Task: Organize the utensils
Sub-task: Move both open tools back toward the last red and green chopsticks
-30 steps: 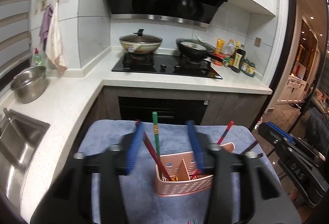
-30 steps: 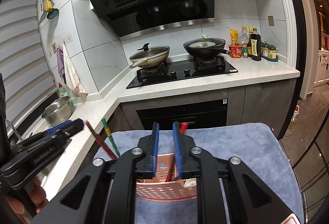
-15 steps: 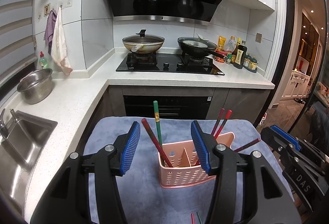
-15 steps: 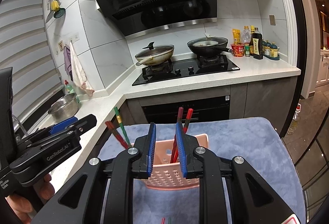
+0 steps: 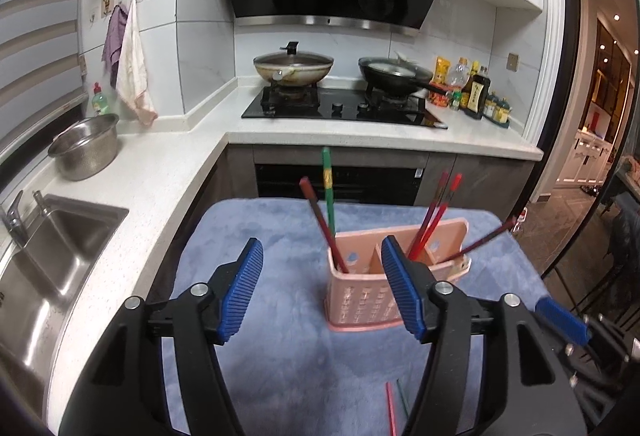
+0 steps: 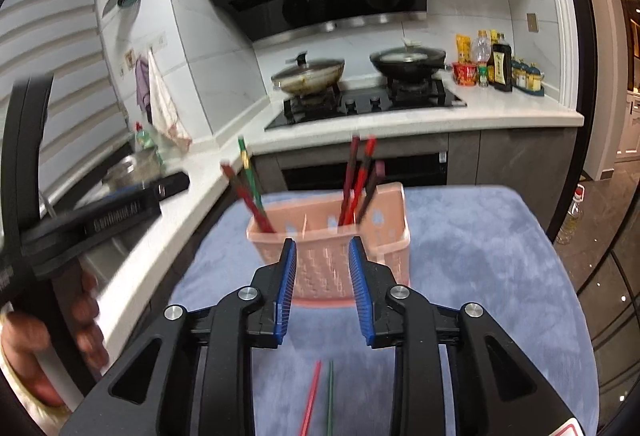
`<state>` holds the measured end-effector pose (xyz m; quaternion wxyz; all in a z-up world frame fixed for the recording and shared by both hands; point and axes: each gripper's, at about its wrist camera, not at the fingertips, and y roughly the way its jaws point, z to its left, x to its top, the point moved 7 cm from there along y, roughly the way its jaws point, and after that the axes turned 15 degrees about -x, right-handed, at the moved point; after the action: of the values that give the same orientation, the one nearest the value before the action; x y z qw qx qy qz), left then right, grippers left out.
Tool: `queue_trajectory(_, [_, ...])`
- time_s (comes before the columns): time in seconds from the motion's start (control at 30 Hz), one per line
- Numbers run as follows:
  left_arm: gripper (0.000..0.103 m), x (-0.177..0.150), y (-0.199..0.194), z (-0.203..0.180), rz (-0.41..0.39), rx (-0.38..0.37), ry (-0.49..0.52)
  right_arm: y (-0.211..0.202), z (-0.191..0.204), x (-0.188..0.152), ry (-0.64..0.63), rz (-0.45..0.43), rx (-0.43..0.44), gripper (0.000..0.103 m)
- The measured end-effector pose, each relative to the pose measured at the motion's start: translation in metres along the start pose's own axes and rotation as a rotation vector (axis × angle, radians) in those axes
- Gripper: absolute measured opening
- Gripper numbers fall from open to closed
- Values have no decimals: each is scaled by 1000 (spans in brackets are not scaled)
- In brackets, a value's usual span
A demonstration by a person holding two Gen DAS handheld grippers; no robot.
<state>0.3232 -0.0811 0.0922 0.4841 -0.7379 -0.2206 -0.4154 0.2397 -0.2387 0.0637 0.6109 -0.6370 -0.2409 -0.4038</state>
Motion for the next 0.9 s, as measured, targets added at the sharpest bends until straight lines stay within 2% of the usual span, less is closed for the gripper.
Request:
queue_trajectory(0.17, [61, -33, -5, 3, 45, 10, -7, -1, -4, -54, -52, 77, -27, 27])
queue_trajectory(0.43, [61, -110, -7, 11, 163, 28, -50, 4, -17, -144, -74, 233, -68, 27])
queue_trajectory(0.6, [68, -152, -12, 12, 223, 42, -59, 1, -11, -182, -109, 291, -61, 27])
queue_trajectory(0.7, [69, -175, -18, 11, 254, 41, -64, -1, -9, -205, -129, 329, -54, 27])
queue_trajectory(0.9, [69, -201, -22, 10, 295, 47, -82, -8, -6, -240, -155, 389, -45, 27])
